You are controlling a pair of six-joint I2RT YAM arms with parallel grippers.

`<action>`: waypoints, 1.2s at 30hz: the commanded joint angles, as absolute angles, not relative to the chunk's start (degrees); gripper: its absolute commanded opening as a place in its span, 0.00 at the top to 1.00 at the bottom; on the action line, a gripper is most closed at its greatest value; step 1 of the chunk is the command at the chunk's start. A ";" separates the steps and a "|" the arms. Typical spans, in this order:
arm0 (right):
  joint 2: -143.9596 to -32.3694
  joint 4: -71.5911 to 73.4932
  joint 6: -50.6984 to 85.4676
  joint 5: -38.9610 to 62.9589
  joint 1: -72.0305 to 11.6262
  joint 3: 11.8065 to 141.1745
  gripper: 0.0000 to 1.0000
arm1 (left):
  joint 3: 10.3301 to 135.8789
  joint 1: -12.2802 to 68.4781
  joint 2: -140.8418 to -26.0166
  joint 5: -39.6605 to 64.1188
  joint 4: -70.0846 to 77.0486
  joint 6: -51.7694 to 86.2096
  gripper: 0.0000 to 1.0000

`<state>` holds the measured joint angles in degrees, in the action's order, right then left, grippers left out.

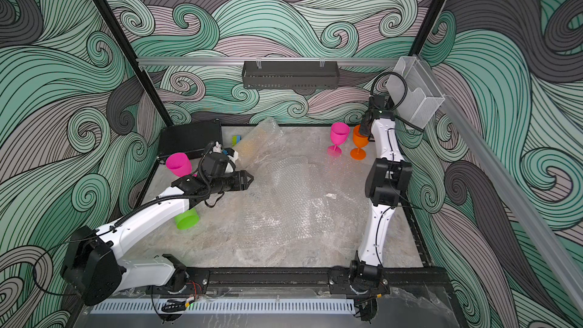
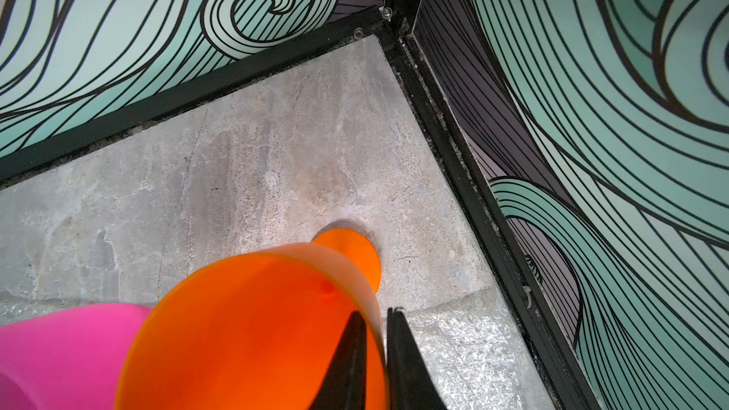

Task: Unpack wine glasses from bubble wrap
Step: Place the wine glass at the corner of the board.

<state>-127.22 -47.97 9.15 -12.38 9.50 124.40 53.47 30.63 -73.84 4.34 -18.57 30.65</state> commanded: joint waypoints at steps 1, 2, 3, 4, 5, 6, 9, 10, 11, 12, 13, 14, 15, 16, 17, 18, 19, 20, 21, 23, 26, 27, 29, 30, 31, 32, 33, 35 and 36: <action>-127.12 -48.59 9.05 -11.55 10.01 124.25 0.79 | 56.14 29.91 -74.25 4.57 -20.16 30.89 0.36; -126.94 -48.61 9.05 -11.59 10.11 124.09 0.78 | 56.01 29.88 -74.23 4.57 -20.14 30.90 0.36; -126.79 -48.60 9.13 -11.60 10.22 123.80 0.77 | 56.04 29.85 -74.17 4.57 -20.21 30.89 0.36; -126.67 -48.59 9.22 -11.45 10.27 123.53 0.76 | 55.90 29.82 -74.09 4.57 -20.10 30.94 0.36; -126.57 -48.61 9.23 -11.34 10.28 123.37 0.76 | 55.85 29.74 -74.11 4.65 -20.08 30.93 0.36; -126.46 -48.58 9.23 -11.42 10.28 123.29 0.76 | 55.93 29.73 -74.10 4.66 -20.11 30.95 0.36; -125.75 -48.65 9.14 -11.44 10.43 122.95 0.75 | 56.03 29.65 -74.16 4.66 -20.19 30.98 0.36; -125.47 -48.66 9.07 -11.51 10.46 122.80 0.75 | 56.07 29.67 -74.16 4.57 -20.20 30.97 0.36; -125.14 -48.61 9.05 -11.50 10.62 122.87 0.75 | 56.00 29.54 -74.17 4.57 -20.31 30.96 0.36; -124.84 -48.65 9.05 -11.51 10.68 122.73 0.74 | 56.09 29.56 -74.05 4.57 -20.30 30.98 0.36; -124.46 -48.60 9.05 -11.51 10.81 122.54 0.74 | 56.17 29.49 -74.07 4.49 -20.33 30.94 0.36; -123.92 -48.61 9.05 -11.52 10.91 122.26 0.74 | 56.28 29.44 -74.09 4.48 -20.39 31.09 0.36; -123.49 -48.60 9.05 -11.51 10.98 122.18 0.73 | 56.34 29.40 -74.07 4.48 -20.39 31.03 0.36; -122.88 -48.58 9.05 -11.45 11.15 121.96 0.73 | 56.56 29.36 -74.08 4.48 -20.52 31.08 0.36; -122.37 -48.59 8.99 -11.43 11.31 121.86 0.73 | 56.66 29.31 -74.06 4.48 -20.56 31.16 0.36; -121.86 -48.56 8.97 -11.43 11.42 121.98 0.73 | 56.73 29.19 -74.15 4.48 -20.61 31.21 0.36; -121.20 -48.52 8.88 -11.23 11.51 121.99 0.72 | 56.86 29.09 -74.16 4.53 -20.61 31.32 0.36; -120.47 -48.52 8.88 -11.26 11.54 122.02 0.72 | 57.04 29.04 -74.23 4.62 -20.69 31.31 0.36; -119.94 -48.52 8.79 -11.08 11.68 122.07 0.72 | 57.20 28.94 -74.27 4.66 -20.67 31.33 0.36; -118.73 -48.51 8.79 -10.55 11.85 122.15 0.72 | 57.45 28.78 -74.42 4.75 -20.82 31.09 0.36; -116.47 -48.67 8.75 -9.52 11.96 121.56 0.71 | 58.17 28.37 -74.42 4.46 -21.33 30.78 0.36; -115.70 -48.54 8.91 -9.02 11.98 121.10 0.71 | 58.48 28.15 -74.39 4.25 -21.48 30.79 0.36; -113.51 -48.56 9.83 -7.04 11.96 119.72 0.71 | 59.58 27.44 -74.70 3.60 -22.79 30.89 0.36; -112.27 -48.50 10.37 -5.61 11.95 118.75 0.71 | 60.50 26.82 -75.03 3.12 -24.02 30.94 0.37; -110.88 -48.49 10.94 -4.01 11.91 117.68 0.71 | 61.33 26.20 -75.55 2.86 -25.14 31.11 0.37; -109.58 -48.31 11.26 -2.44 11.71 116.42 0.72 | 61.96 25.62 -75.95 2.58 -26.02 31.45 0.38; -107.90 -47.82 11.65 -1.14 11.46 114.58 0.71 | 62.50 24.92 -76.21 2.59 -26.64 31.63 0.38; -104.39 -46.17 12.28 0.91 10.73 110.30 0.71 | 63.54 23.84 -76.83 2.72 -27.38 31.51 0.38; -102.24 -45.37 12.58 1.86 10.15 107.96 0.71 | 64.36 23.34 -77.47 2.72 -27.93 31.04 0.38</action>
<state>-105.89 -46.85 10.85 -2.92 11.35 111.63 61.49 24.67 -76.18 3.62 -24.12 30.74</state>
